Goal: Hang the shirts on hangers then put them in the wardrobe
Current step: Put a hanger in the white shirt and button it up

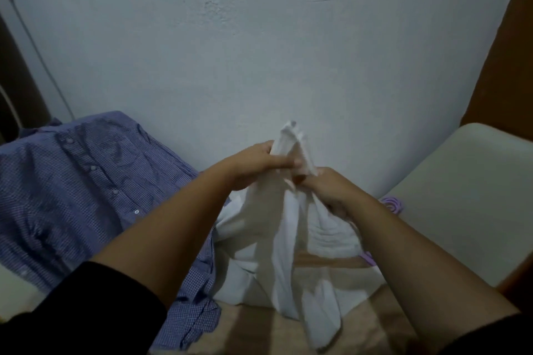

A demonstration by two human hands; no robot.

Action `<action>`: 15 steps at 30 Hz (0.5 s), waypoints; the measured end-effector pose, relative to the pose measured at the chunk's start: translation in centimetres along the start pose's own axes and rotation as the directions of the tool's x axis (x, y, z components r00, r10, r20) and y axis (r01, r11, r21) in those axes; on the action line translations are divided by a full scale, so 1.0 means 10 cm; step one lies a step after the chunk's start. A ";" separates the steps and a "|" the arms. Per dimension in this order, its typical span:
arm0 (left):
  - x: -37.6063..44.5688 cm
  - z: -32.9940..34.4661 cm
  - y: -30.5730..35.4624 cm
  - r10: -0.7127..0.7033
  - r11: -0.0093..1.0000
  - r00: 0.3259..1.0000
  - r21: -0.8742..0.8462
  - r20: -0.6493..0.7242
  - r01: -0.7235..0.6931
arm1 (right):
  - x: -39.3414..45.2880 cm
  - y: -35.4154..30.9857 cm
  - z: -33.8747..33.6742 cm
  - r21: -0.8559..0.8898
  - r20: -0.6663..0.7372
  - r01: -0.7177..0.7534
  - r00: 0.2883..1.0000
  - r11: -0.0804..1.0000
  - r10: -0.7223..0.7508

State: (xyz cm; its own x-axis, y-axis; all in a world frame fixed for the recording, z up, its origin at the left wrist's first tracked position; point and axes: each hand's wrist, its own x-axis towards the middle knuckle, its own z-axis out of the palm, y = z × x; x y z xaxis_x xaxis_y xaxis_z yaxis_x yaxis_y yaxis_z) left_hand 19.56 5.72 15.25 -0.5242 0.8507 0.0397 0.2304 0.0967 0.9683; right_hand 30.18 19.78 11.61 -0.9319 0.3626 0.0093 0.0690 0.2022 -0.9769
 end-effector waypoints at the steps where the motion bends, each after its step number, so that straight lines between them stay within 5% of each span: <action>1: 0.01 -0.01 -0.10 -0.058 0.993 0.996 0.104 0.070 0.050 | 0.01 0.02 -0.07 0.058 -0.036 -0.033 0.999 0.998 0.036; 2: 0.03 -0.01 -0.21 -0.137 0.948 0.986 0.300 0.094 0.103 | 0.00 0.05 -0.16 0.113 -0.073 -0.066 0.995 0.991 0.074; 4: 0.07 -0.02 -0.48 -0.265 0.653 0.964 0.735 -0.007 0.184 | -0.01 0.10 -0.40 0.210 -0.131 -0.102 0.983 0.972 0.131; 6: 0.09 -0.02 -0.73 -0.271 0.452 0.952 0.855 -0.140 0.255 | -0.03 0.20 -0.64 0.260 -0.212 -0.146 0.956 0.954 0.204; 9: 0.19 -0.01 -0.89 -0.246 0.558 0.951 0.775 -0.186 0.296 | 0.03 0.41 -0.90 0.112 -0.335 -0.215 0.911 0.970 0.240; 12: 0.38 0.14 -0.93 -0.204 0.617 0.971 0.755 -0.122 0.224 | 0.14 0.54 -0.86 -0.181 -0.424 -0.164 0.902 0.970 0.073; 15: 0.56 0.30 -1.01 -0.180 0.642 0.983 0.753 -0.033 0.143 | 0.28 0.67 -0.53 -0.667 -0.134 -0.064 0.990 0.743 -0.035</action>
State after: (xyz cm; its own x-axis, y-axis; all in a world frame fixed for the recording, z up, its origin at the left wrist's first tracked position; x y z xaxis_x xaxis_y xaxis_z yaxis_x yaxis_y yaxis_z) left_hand 16.75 11.05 4.93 -0.5839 0.8018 -0.1269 0.6906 0.5728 0.4415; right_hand 29.90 26.97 6.25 -0.8774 0.4743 0.0718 0.3486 0.7333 -0.5837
